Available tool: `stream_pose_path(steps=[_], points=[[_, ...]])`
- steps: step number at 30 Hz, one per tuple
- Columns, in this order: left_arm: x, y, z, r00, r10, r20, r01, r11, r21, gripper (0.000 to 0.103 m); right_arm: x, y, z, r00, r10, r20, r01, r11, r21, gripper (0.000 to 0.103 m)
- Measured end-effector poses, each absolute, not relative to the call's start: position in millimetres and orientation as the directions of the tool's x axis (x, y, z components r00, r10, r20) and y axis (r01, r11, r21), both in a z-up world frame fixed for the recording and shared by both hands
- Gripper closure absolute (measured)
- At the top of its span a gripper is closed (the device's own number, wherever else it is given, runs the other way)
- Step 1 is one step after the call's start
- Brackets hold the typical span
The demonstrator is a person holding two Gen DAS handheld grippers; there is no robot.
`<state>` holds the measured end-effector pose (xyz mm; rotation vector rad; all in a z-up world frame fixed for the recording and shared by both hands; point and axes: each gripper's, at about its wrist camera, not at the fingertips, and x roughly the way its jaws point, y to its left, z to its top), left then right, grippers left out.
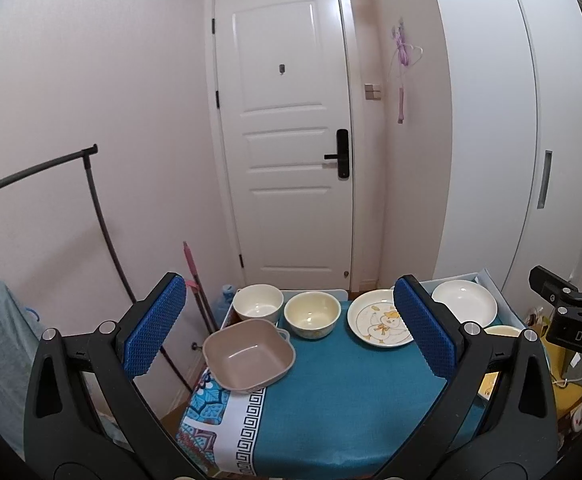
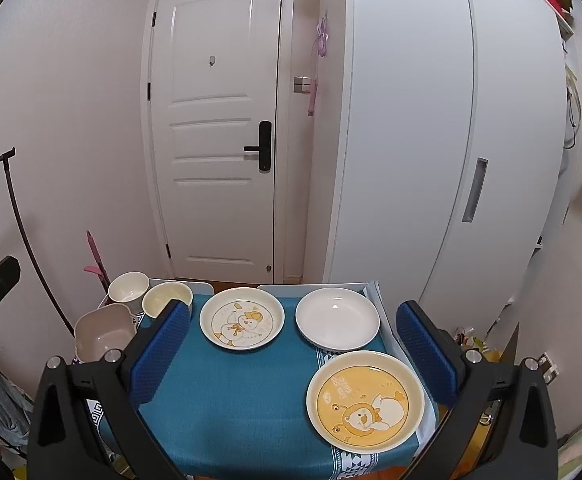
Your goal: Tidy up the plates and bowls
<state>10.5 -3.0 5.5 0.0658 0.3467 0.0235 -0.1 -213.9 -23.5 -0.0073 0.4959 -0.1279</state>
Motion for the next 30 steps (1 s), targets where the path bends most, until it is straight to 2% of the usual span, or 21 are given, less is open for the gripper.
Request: stream_pose_path(steps=[30], points=[[15.4, -5.3, 7.4, 0.937, 0.045, -0.345, -0.02, 0.997, 0.076, 0.0, 8.6, -216.6, -26.3, 0.866, -0.101, -0.489, 0.106, 0.994, -0.018, 0.0]])
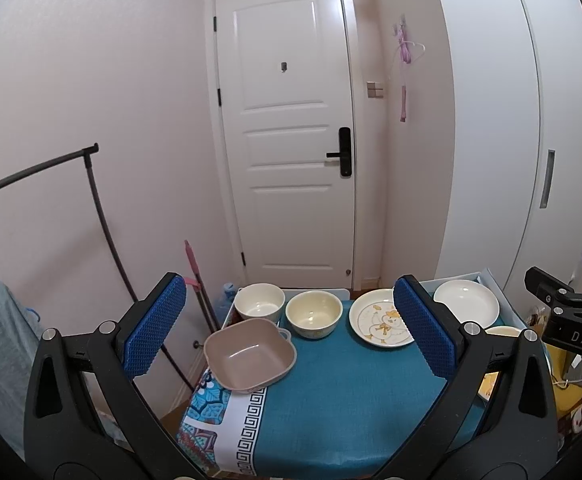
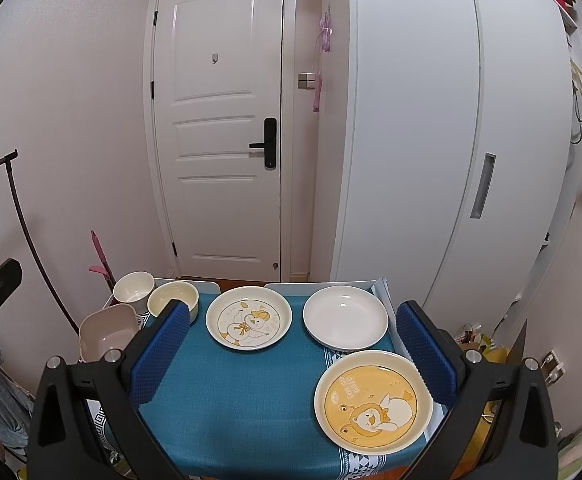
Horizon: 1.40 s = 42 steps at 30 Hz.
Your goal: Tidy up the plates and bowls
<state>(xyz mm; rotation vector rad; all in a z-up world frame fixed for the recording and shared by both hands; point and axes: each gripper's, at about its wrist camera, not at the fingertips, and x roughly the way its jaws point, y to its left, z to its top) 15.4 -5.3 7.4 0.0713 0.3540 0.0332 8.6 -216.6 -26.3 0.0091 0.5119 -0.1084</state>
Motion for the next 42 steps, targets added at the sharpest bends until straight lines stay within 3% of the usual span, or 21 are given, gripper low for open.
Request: stream_pose_path(steps=[35, 42], points=[[29.1, 0.4, 6.9, 0.934, 0.052, -0.354, -0.03, 0.997, 0.068, 0.0, 10.6, -213.7, -27.3, 0.864, -0.1, -0.494, 0.103, 0.994, -0.021, 0.0], [46.3, -6.0, 12.6, 0.919, -0.021, -0.394, 0.055, 0.996, 0.073, 0.0, 15.9, -218.6, -27.6, 0.854, -0.077, -0.515, 0.093, 0.996, 0.006, 0.0]])
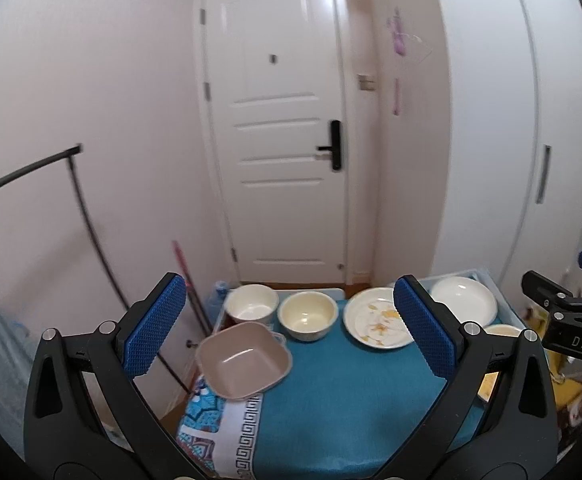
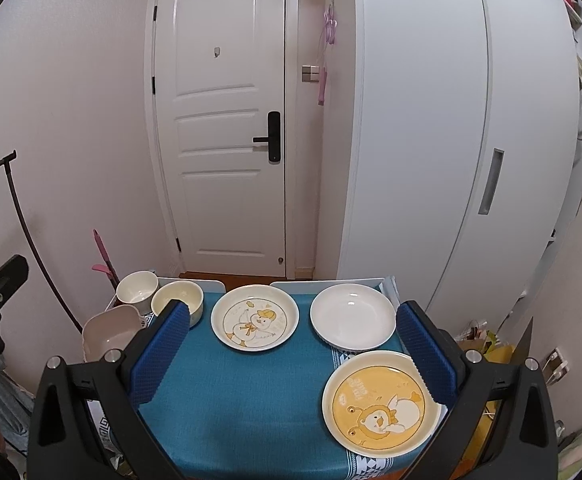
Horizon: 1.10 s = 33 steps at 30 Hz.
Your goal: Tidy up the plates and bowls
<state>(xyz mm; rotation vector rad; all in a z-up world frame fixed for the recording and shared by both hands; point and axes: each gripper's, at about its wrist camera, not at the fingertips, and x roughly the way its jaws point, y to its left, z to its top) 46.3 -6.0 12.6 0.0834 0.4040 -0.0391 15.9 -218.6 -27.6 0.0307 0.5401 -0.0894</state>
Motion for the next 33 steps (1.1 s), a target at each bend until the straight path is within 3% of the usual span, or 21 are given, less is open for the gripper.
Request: stream_pose_path(steps=[12, 20, 23, 27, 33], points=[[99.3, -91.8, -63.3, 0.752, -0.226, -0.619, 0.311, 0.95, 0.032, 0.0, 7.2, -308.4, -93.9, 0.722, -0.15, -0.675, 0.206, 0.979, 0.003, 0.0], [124.4, -178.6, -159.5, 0.561, -0.258, -0.786, 0.381, 0.924, -0.032, 0.001, 22.8, -403.8, -180.3, 0.569, 0.001, -0.822, 0.157, 0.982, 0.109, 0.001], [129.2, -207.0, -194.2, 0.492, -0.261, -0.83, 0.378, 0.923, -0.067, 0.005, 35.8, -430.8, -207.4, 0.515, 0.1, -0.851, 0.114, 0.976, 0.183, 0.012], [138.5, -235.9, -234.2, 0.421, -0.256, -0.87, 0.36, 0.928, -0.099, 0.028, 53.8, -459.3, -243.4, 0.443, 0.199, -0.874, 0.061, 0.966, 0.251, 0.032], [149.3, -251.6, -273.7, 0.343, -0.273, -0.899, 0.313, 0.935, -0.164, 0.048, 74.3, -476.5, -272.9, 0.379, 0.317, -0.869, -0.055, 0.946, 0.321, 0.051]])
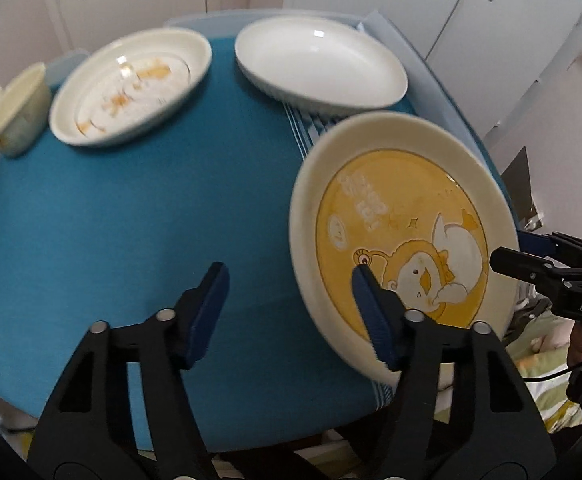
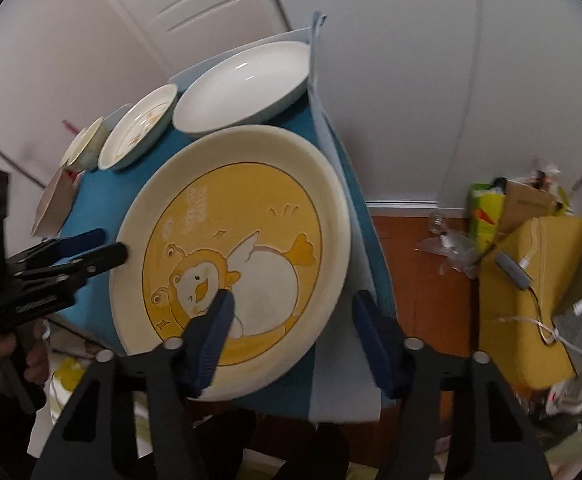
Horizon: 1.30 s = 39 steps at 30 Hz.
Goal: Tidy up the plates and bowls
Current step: 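Grasp the rim of the large yellow bear plate with both grippers, then lift the yellow bear plate and lower it beside the pink square bowl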
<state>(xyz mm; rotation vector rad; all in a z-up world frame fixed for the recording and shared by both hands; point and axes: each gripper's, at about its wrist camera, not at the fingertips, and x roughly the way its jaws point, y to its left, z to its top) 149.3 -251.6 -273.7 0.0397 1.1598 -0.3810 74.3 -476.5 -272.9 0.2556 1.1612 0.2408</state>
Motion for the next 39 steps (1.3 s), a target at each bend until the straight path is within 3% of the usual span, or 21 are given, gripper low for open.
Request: stream_pose_path(steps=[4, 6, 12, 27, 39], points=[[151.5, -254.1, -282.7, 0.332, -0.28, -0.901, 0.284, 0.94, -0.188, 0.053, 86.2, -479.3, -279.8, 0.367, 0.358, -0.859, -0.105, 0.933, 0.344, 0.065], [151.9, -255.3, -285.0, 0.323, -0.286, -0.902, 0.276, 0.94, -0.199, 0.064, 91.9, -481.3, -282.4, 0.365, 0.356, -0.86, -0.11, 0.934, 0.34, 0.071], [153.3, -255.7, -283.8, 0.314, -0.32, -0.894, 0.265, 0.934, -0.241, 0.08, 100.1, -494.8, -290.0, 0.367, 0.361, -0.857, -0.105, 0.932, 0.347, 0.09], [151.4, -272.7, -279.4, 0.34, -0.283, -0.897, 0.278, 0.941, -0.192, 0.081, 105.1, -494.8, -293.1, 0.338, 0.362, -0.869, -0.129, 0.932, 0.338, 0.09], [145.7, -224.2, -247.3, 0.404, -0.312, -0.86, 0.246, 0.943, -0.226, 0.081, 104.9, -462.5, -258.4, 0.411, 0.314, -0.856, -0.197, 0.947, 0.253, 0.089]])
